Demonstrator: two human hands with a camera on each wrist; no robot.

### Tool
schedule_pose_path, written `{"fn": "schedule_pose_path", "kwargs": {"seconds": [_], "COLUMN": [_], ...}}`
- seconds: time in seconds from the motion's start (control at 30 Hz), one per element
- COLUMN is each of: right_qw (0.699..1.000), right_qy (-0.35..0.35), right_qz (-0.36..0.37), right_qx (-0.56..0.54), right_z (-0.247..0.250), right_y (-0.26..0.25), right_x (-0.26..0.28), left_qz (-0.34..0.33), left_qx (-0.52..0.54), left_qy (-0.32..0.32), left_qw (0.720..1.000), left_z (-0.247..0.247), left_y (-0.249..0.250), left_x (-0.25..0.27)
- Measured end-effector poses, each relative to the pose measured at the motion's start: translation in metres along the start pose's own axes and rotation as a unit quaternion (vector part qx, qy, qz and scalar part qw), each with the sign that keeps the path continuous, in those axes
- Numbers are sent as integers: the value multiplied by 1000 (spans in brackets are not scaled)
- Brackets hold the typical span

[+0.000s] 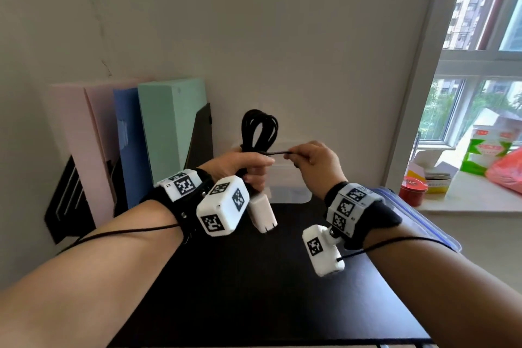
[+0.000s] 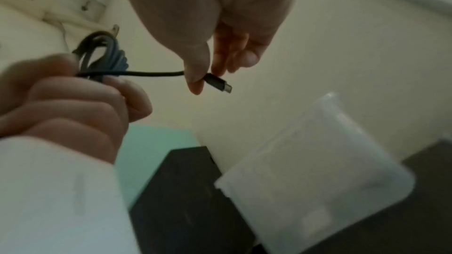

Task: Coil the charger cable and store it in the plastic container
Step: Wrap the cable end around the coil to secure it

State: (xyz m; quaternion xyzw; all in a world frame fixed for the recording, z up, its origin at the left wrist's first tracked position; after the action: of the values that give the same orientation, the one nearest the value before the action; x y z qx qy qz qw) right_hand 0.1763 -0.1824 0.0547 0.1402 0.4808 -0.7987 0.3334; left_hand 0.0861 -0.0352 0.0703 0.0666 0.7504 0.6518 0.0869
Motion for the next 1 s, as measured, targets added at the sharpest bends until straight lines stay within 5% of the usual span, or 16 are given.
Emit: {"fn": "schedule_pose_path", "kwargs": {"seconds": [0.07, 0.23, 0.43, 0.5, 1.0], "right_qw": [984, 866, 770, 751, 887], "right_qy": [20, -17, -174, -202, -262], "right_qz": [-71, -168, -333, -338, -171], "right_qx": [-160, -472, -515, -531, -340], "right_z": [1, -6, -2, 5, 4], "right_y": [-10, -33, -55, -56, -31], "right_x": [-3, -3, 4, 6, 0], "left_qz": [-22, 1, 10, 10, 43], "left_qx": [39, 103, 183, 188, 109], "left_qy": [-59, -91, -105, -99, 101], "left_qw": [997, 990, 977, 977, 988], "left_z": [-10, -17, -22, -18, 1], "left_y": [-2, -7, -12, -13, -20], "left_x": [0, -3, 1, -1, -5]}}
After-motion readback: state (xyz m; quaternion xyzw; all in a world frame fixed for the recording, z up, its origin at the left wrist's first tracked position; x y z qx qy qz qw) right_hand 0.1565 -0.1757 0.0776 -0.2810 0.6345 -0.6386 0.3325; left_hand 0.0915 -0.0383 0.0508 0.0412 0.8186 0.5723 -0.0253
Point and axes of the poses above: each hand's wrist, its own x-axis away from the middle knuckle, its own z-axis out of the back of the hand, y = z × x, the point moved 1 cm from there along -x, towards the middle knuckle, and after that the axes turned 2 degrees about -z, right-handed, at the moved point
